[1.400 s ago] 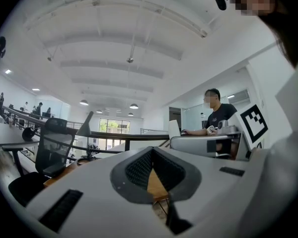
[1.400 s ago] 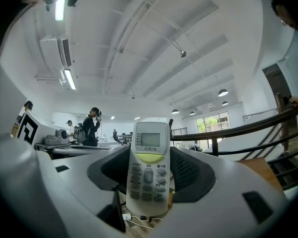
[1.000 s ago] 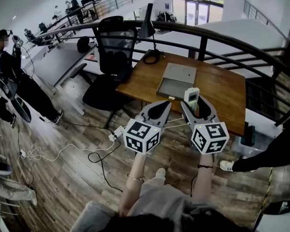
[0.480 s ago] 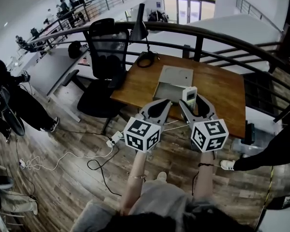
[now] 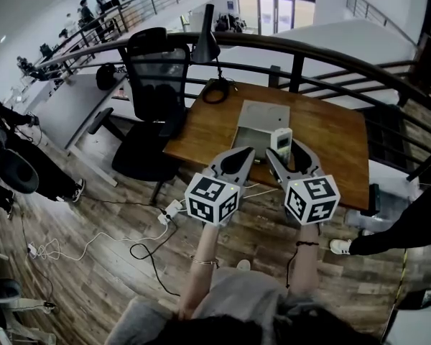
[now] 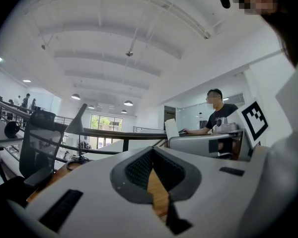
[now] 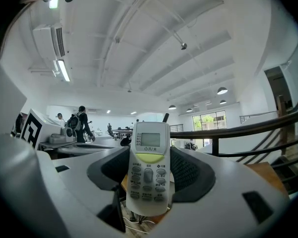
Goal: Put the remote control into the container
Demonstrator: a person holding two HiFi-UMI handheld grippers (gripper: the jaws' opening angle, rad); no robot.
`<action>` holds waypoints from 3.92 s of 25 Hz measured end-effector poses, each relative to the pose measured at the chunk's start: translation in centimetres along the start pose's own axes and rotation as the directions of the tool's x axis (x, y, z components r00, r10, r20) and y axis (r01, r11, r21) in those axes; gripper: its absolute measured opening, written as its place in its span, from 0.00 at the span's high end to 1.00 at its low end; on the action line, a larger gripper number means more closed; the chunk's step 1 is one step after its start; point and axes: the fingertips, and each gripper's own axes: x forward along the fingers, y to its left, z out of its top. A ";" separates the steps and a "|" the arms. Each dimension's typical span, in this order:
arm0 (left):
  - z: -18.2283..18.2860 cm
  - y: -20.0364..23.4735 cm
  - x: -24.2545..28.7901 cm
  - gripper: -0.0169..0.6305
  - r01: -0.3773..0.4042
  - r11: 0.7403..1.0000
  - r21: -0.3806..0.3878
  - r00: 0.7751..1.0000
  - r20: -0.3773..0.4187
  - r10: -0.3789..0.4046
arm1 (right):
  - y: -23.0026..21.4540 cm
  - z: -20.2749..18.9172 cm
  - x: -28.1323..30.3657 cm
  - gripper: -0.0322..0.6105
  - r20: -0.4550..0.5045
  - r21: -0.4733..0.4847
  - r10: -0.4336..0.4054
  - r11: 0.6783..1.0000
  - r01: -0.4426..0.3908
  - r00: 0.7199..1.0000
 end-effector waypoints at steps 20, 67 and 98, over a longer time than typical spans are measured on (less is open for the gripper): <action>0.1 5.5 5.3 0.97 -0.026 0.999 -0.027 1.000 -0.007 0.026 | -4.4 0.0 6.7 0.54 -0.040 0.017 0.023 1.000 -0.022 0.999; -13.0 15.6 15.0 0.97 -0.162 0.951 -0.264 0.948 -0.308 0.076 | -12.2 -12.8 20.1 0.54 -0.411 0.111 0.202 0.979 -0.171 0.889; -23.4 15.5 14.0 0.97 -0.245 0.878 -0.412 0.874 -0.486 0.015 | -9.1 -27.5 23.3 0.54 -0.776 0.065 0.329 0.891 -0.450 0.539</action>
